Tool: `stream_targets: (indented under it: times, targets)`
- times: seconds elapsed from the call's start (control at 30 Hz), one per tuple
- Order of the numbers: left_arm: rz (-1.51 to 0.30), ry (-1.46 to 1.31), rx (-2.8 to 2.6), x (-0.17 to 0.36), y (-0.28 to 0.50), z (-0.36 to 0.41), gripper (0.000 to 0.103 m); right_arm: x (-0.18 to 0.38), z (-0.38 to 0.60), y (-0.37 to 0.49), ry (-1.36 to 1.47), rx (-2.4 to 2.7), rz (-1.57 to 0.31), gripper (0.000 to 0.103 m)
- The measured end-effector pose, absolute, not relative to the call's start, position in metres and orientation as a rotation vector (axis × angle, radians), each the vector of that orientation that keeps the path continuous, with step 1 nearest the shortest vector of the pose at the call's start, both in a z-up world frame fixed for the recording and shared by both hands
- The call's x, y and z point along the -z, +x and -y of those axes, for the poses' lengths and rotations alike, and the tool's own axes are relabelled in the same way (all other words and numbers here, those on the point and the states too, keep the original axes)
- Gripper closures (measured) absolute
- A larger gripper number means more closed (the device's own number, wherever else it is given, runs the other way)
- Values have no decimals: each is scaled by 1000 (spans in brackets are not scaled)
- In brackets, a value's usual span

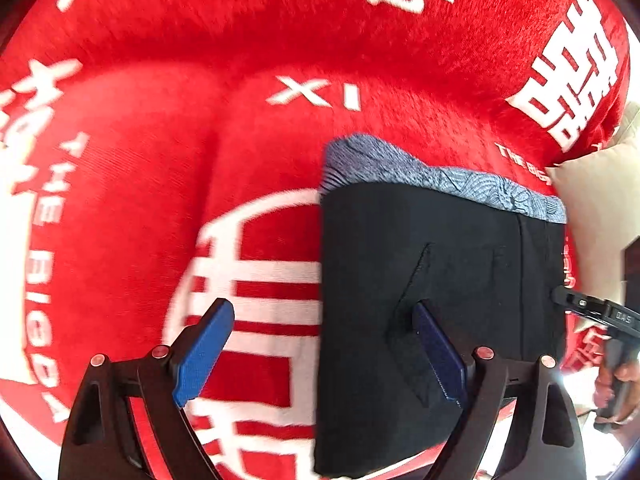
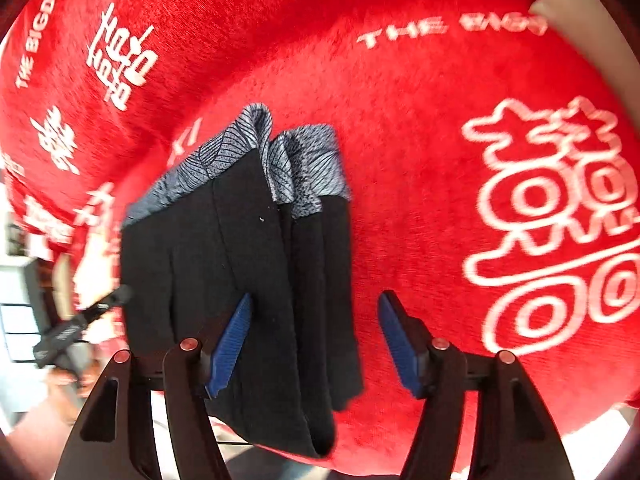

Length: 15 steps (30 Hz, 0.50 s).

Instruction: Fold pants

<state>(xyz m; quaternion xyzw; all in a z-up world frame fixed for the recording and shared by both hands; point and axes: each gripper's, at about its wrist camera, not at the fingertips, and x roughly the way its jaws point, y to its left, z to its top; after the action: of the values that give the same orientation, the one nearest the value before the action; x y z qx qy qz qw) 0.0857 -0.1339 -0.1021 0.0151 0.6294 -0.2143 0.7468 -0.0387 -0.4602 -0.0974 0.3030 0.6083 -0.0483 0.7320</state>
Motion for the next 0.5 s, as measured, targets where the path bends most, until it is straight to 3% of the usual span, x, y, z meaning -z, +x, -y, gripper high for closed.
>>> stream_targets:
  times: [0.17,0.3,0.5]
  targets:
    - [-1331,96,474,76,69,129,11,78,459,-60,632,219,-1346,35]
    - [-1308,180,466,67,49,146,11,62,449,-76,616,267,-1325,60]
    - [-1314,221,503,77,20,179,11,58,416,-90,572,245,-1316,65]
